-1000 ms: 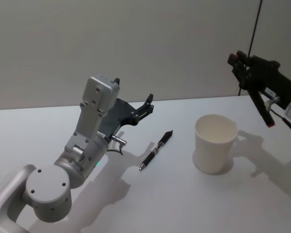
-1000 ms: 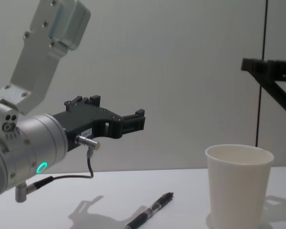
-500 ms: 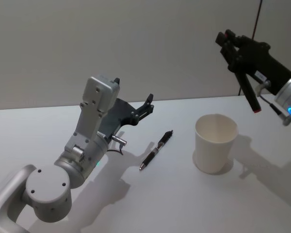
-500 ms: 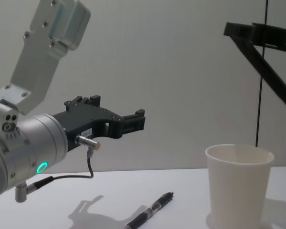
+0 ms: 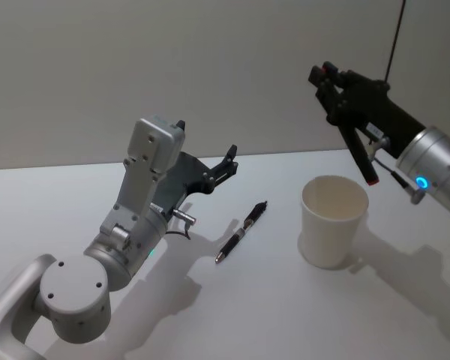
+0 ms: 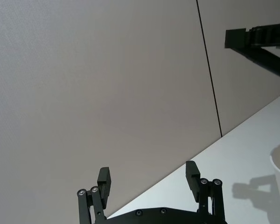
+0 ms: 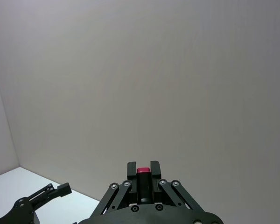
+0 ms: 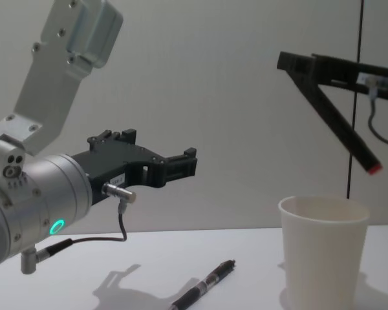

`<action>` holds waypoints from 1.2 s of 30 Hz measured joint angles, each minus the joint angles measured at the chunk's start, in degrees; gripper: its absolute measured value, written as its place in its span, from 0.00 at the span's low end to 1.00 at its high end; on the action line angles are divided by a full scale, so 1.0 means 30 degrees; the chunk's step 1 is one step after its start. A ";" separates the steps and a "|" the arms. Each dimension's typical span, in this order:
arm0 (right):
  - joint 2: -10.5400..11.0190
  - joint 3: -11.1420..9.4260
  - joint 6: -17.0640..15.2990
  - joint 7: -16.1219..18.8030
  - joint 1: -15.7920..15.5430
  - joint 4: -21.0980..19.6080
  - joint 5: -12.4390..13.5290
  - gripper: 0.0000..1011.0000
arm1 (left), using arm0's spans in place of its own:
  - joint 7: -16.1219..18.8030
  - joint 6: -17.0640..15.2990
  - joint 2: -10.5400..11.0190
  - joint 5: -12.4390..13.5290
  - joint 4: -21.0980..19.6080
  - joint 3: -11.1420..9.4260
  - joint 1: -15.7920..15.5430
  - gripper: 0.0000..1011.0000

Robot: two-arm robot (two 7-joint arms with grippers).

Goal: Place the pen into the pen holder.

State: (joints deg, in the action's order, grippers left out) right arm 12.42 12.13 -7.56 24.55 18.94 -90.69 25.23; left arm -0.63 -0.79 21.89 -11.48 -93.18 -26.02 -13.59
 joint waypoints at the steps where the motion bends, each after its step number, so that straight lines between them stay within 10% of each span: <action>1: -0.0042 0.0040 0.0025 -0.0030 0.0012 0.0060 -0.0005 0.16 | 0.0000 0.0000 0.0000 -0.0001 0.0000 0.0000 0.0000 0.99; 36: -0.1355 0.1072 0.0875 -0.0570 0.0995 0.3025 -0.0473 0.16 | 0.0000 0.0000 -0.0001 0.0000 0.0000 0.0000 0.0000 0.99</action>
State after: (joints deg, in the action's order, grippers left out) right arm 8.36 15.35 -4.93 22.84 21.93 -81.62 23.81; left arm -0.63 -0.79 21.89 -11.48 -93.18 -26.03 -13.59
